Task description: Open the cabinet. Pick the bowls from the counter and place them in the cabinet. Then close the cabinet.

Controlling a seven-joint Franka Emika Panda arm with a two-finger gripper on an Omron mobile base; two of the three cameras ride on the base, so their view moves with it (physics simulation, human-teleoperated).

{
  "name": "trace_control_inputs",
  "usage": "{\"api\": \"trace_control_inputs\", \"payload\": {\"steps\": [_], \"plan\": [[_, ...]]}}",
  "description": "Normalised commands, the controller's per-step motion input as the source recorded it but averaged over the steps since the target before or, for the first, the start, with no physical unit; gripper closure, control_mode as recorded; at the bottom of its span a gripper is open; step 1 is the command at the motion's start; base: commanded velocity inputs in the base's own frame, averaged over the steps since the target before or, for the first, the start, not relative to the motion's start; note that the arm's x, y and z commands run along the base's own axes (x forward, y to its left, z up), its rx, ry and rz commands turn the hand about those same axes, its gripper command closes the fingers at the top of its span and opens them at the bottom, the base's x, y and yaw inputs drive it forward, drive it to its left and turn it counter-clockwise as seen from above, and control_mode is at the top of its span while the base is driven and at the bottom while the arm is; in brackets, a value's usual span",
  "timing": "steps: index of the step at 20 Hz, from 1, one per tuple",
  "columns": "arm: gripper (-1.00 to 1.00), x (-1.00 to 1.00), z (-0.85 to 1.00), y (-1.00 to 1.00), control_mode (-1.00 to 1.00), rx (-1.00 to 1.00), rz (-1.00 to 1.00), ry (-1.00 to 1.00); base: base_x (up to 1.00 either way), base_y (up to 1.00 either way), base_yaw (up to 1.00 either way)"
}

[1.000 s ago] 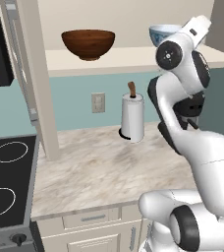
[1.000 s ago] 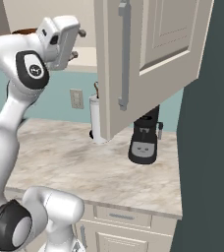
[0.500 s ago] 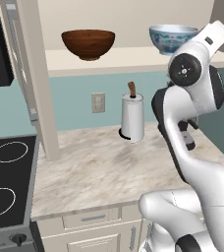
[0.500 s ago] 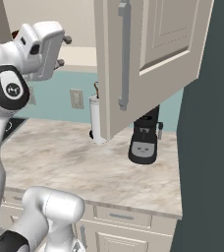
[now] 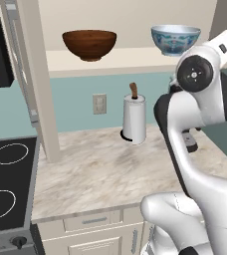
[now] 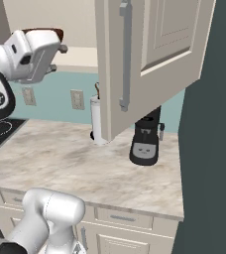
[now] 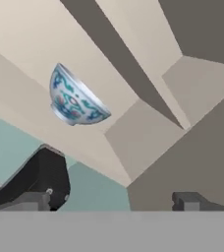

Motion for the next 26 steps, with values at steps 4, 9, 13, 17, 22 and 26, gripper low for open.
{"api": "trace_control_inputs", "payload": {"steps": [4, 9, 13, 17, 22, 26], "plan": [[-1.0, -0.41, 0.0, 0.0, -1.0, 0.23, -0.1, 0.0, 0.0, 0.0, 0.0], [-1.0, -0.42, 0.0, 0.0, -1.0, 0.22, -0.1, 0.0, 0.0, 0.0, 0.0], [-1.0, -0.5, 0.0, 0.0, -1.0, 0.2, -0.08, 0.0, 0.0, 0.0, 0.0], [-1.0, -0.52, 0.0, 0.0, -1.0, 0.2, -0.07, 0.0, 0.0, 0.0, 0.0], [-1.0, -0.48, 0.0, 0.0, -1.0, 0.15, -0.04, -0.03, 0.0, 0.0, 0.0], [-1.0, -0.36, -0.07, 0.0, -1.0, 0.05, -0.04, -0.04, 0.0, 0.0, 0.0]]}}
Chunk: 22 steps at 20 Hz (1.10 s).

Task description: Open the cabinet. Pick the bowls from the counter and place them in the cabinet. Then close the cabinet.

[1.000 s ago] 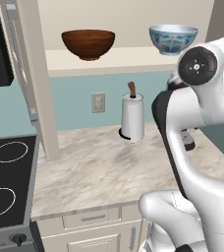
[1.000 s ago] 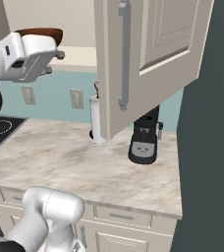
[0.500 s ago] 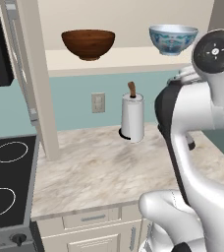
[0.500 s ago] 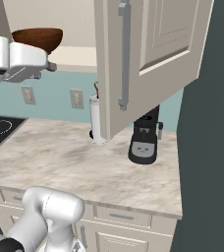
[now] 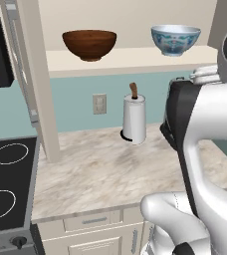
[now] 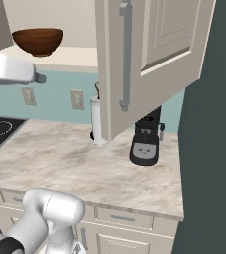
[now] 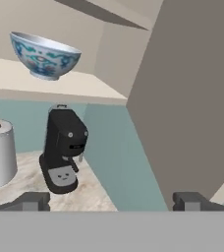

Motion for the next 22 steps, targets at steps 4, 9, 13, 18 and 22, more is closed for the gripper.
{"api": "trace_control_inputs", "payload": {"steps": [4, 9, 13, 18, 22], "plan": [[-1.0, -0.26, -0.02, 0.0, -1.0, 0.05, -0.05, -0.02, 0.0, 0.0, 0.0], [-1.0, -0.24, -0.12, -0.04, -1.0, 0.08, -0.05, -0.01, 0.0, 0.0, 0.0], [-1.0, -0.19, -0.17, -0.13, -1.0, 0.11, -0.05, 0.0, 0.0, 0.0, 0.0], [-1.0, -0.04, -0.08, -0.15, -1.0, 0.08, -0.05, 0.0, 0.0, 0.0, 0.0], [-1.0, 0.0, 0.0, -0.22, -1.0, 0.04, -0.02, 0.0, 0.0, 0.0, 0.0]]}}
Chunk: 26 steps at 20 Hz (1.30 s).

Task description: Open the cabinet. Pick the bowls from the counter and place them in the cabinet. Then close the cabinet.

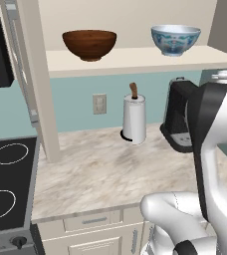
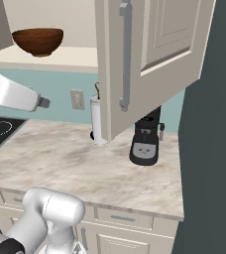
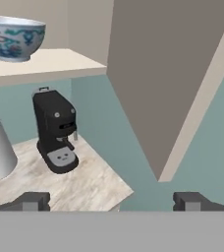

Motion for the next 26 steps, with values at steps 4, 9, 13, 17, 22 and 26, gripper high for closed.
{"api": "trace_control_inputs", "payload": {"steps": [4, 9, 13, 17, 22, 26], "plan": [[-1.0, 0.0, 0.0, -0.15, -1.0, 0.01, 0.0, -0.02, 0.0, 0.0, 0.0], [-1.0, -0.03, -0.06, -0.15, -1.0, 0.05, 0.0, -0.06, 0.0, 0.0, 0.0], [-1.0, -0.03, -0.11, -0.17, -1.0, 0.07, 0.0, -0.1, 0.0, 0.0, 0.0], [-1.0, -0.01, -0.05, -0.19, -1.0, 0.08, 0.0, -0.09, 0.0, 0.0, 0.0], [-1.0, 0.0, -0.01, -0.28, -1.0, 0.08, 0.0, -0.05, 0.0, 0.0, 0.0], [-1.0, 0.0, -0.02, -0.33, -1.0, 0.08, 0.0, -0.04, 0.0, 0.0, 0.0]]}}
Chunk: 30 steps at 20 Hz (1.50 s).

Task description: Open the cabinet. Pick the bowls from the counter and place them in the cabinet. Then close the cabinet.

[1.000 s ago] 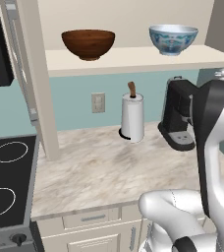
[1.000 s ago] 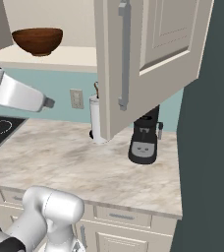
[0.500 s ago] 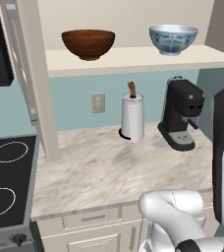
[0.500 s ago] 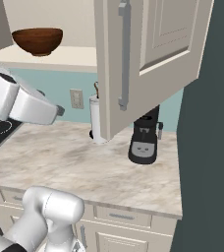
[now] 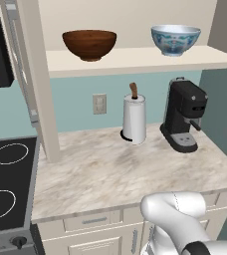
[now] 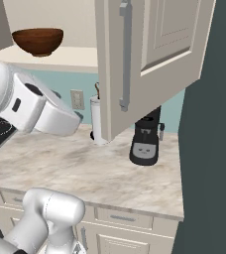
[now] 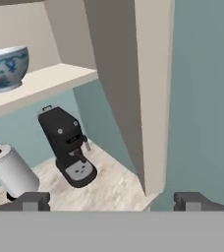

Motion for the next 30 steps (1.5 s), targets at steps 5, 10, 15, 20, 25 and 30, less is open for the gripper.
{"api": "trace_control_inputs", "payload": {"steps": [5, 10, 15, 20, 25, 30], "plan": [[-1.0, 0.0, -0.05, -0.35, -1.0, 0.06, 0.0, -0.03, 0.0, 0.0, 0.0], [-1.0, 0.0, -0.11, -0.36, -1.0, 0.04, 0.0, 0.0, 0.0, 0.0, 0.0], [-1.0, 0.0, -0.07, -0.34, -1.0, 0.04, 0.0, 0.0, 0.0, 0.0, 0.0], [-1.0, 0.0, -0.08, -0.29, -1.0, 0.04, 0.0, -0.03, 0.0, 0.0, 0.0], [-1.0, 0.0, -0.11, -0.15, -1.0, 0.03, 0.0, -0.11, 0.0, 0.0, 0.0], [-1.0, 0.0, -0.17, -0.1, -1.0, 0.03, 0.0, -0.15, 0.0, 0.0, 0.0]]}}
